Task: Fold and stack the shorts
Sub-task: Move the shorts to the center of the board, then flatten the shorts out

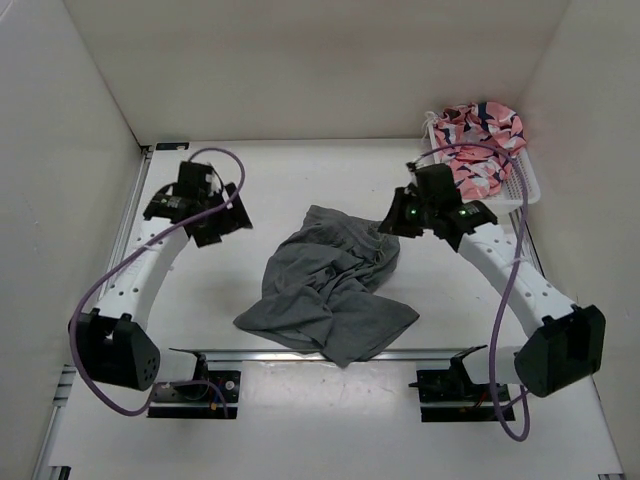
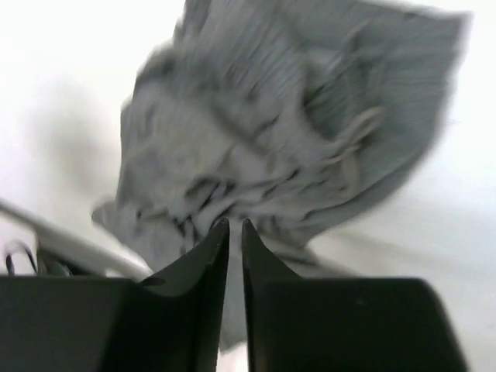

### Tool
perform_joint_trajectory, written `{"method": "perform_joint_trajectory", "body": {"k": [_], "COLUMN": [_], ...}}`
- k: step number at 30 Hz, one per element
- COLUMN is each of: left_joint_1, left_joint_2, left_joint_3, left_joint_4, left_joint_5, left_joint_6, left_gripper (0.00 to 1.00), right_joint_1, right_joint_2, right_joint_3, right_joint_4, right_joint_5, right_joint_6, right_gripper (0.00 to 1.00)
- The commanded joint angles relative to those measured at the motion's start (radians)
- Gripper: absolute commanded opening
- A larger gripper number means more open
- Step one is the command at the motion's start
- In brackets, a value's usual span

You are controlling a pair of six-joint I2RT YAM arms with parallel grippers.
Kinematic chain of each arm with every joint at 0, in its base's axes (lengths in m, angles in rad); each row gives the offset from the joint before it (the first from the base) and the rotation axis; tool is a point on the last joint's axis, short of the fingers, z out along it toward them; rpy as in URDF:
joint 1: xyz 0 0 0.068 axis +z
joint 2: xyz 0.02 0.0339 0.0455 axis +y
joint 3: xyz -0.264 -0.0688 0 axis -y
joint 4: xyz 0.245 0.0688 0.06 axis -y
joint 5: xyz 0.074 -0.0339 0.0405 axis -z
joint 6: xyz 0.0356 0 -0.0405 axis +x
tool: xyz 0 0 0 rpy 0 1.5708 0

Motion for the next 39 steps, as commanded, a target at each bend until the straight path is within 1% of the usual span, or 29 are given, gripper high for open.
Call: {"method": "perform_joint_trajectory", "body": {"k": [1, 2, 4, 5, 6, 7, 8, 9, 10, 11, 12, 13, 14, 16, 17, 19, 20, 22, 23, 24, 25, 26, 27, 28, 29, 30, 31, 32, 39], "left_joint_1": [-0.048, -0.057, -0.094, -0.109, -0.121, -0.137, -0.163, -0.172, -0.172, -0.172, -0.172, -0.172, -0.181, -0.181, -0.181, -0.181, -0.181, -0.181, -0.181, -0.181, -0.181, -0.181, -0.181, -0.181, -0.181, -0.181, -0.181, -0.181, -0.105], "left_joint_2": [-0.051, -0.051, -0.051, -0.062, -0.071, -0.113, -0.144, -0.176, -0.233, -0.255, -0.27, -0.283, -0.292, -0.292, -0.292, -0.292, -0.281, -0.26, -0.249, -0.228, -0.218, -0.209, -0.191, -0.191, -0.175, -0.157, -0.157, -0.145, -0.108], "left_joint_3": [-0.146, -0.177, -0.261, -0.291, -0.323, -0.36, -0.442, -0.481, -0.518, -0.576, -0.599, -0.619, -0.637, -0.679, -0.69, -0.711, -0.725, -0.725, -0.725, -0.725, -0.711, -0.711, -0.699, -0.699, -0.69, -0.69, -0.675, -0.662, -0.48], "left_joint_4": [-0.004, 0.011, 0.022, 0.022, 0.022, 0.022, 0.033, 0.033, 0.048, 0.048, 0.048, 0.057, 0.057, 0.074, 0.088, 0.128, 0.143, 0.157, 0.168, 0.168, 0.168, 0.168, 0.168, 0.168, 0.168, 0.168, 0.168, 0.168, 0.094], "left_joint_5": [0.028, 0.04, 0.071, 0.071, 0.071, 0.05, 0.04, 0.04, 0.04, 0.04, 0.04, 0.054, 0.054, 0.054, 0.054, 0.045, 0.045, 0.017, -0.01, -0.021, -0.021, -0.021, -0.021, -0.021, -0.021, -0.021, -0.03, -0.041, -0.093], "left_joint_6": [-0.058, -0.088, -0.121, -0.153, -0.179, -0.217, -0.295, -0.329, -0.358, -0.406, -0.423, -0.44, -0.456, -0.492, -0.503, -0.521, -0.532, -0.552, -0.552, -0.552, -0.552, -0.543, -0.543, -0.532, -0.532, -0.532, -0.521, -0.507, -0.365], "left_gripper": [0.94, 0.92, 0.92, 0.95, 0.97, 0.98, 1.0, 1.0, 1.0, 1.0, 1.0, 1.0, 1.0, 1.0, 1.0, 1.0, 0.97, 0.91, 0.86, 0.7, 0.57, 0.47, 0.25, 0.14, 0.1, 0.1, 0.1, 0.1, 0.1], "right_joint_1": [-0.065, -0.074, -0.074, -0.062, -0.062, -0.044, -0.018, -0.001, 0.013, 0.036, 0.045, 0.054, 0.067, 0.067, 0.076, 0.076, 0.085, 0.085, 0.085, 0.085, 0.085, 0.085, 0.085, 0.085, 0.085, 0.085, 0.085, 0.085, 0.056], "right_joint_2": [-0.025, 0.013, 0.065, 0.123, 0.155, 0.188, 0.253, 0.289, 0.329, 0.414, 0.457, 0.502, 0.59, 0.681, 0.768, 0.881, 0.913, 0.979, 0.979, 0.989, 0.976, 0.967, 0.958, 0.949, 0.938, 0.938, 0.938, 0.938, 0.861], "right_joint_3": [-0.025, -0.025, 0.031, 0.057, 0.12, 0.16, 0.2, 0.238, 0.323, 0.371, 0.417, 0.509, 0.554, 0.648, 0.736, 0.812, 0.87, 0.915, 0.924, 0.915, 0.901, 0.878, 0.878, 0.867, 0.867, 0.876, 0.877, 0.895, 0.923], "right_joint_4": [0.023, 0.012, 0.003, -0.012, -0.023, -0.034, -0.043, -0.043, -0.057, -0.066, -0.084, -0.094, -0.103, -0.135, -0.146, -0.166, -0.166, -0.183, -0.183, -0.161, -0.119, -0.102, -0.086, -0.075, -0.062, -0.062, -0.062, -0.062, -0.062], "right_joint_5": [0.058, 0.058, 0.046, 0.046, 0.046, 0.046, 0.075, 0.086, 0.096, 0.096, 0.11, 0.124, 0.136, 0.147, 0.147, 0.158, 0.158, 0.138, 0.063, 0.02, -0.012, -0.029, -0.052, -0.061, -0.074, -0.087, -0.104, -0.12, -0.108], "right_joint_6": [0.022, 0.011, -0.031, -0.045, -0.058, -0.082, -0.096, -0.111, -0.136, -0.136, -0.153, -0.162, -0.162, -0.171, -0.171, -0.171, -0.171, -0.162, -0.153, -0.138, -0.138, -0.124, -0.124, -0.124, -0.124, -0.113, -0.113, -0.113, -0.093], "right_gripper": [0.14, 0.23, 0.57, 0.78, 0.81, 0.84, 0.85, 0.88, 0.9, 0.9, 0.91, 0.93, 0.93, 0.93, 0.93, 0.93, 0.93, 0.84, 0.81, 0.75, 0.65, 0.58, 0.49, 0.37, 0.27, 0.16, 0.03, 0.0, 0.0]}}
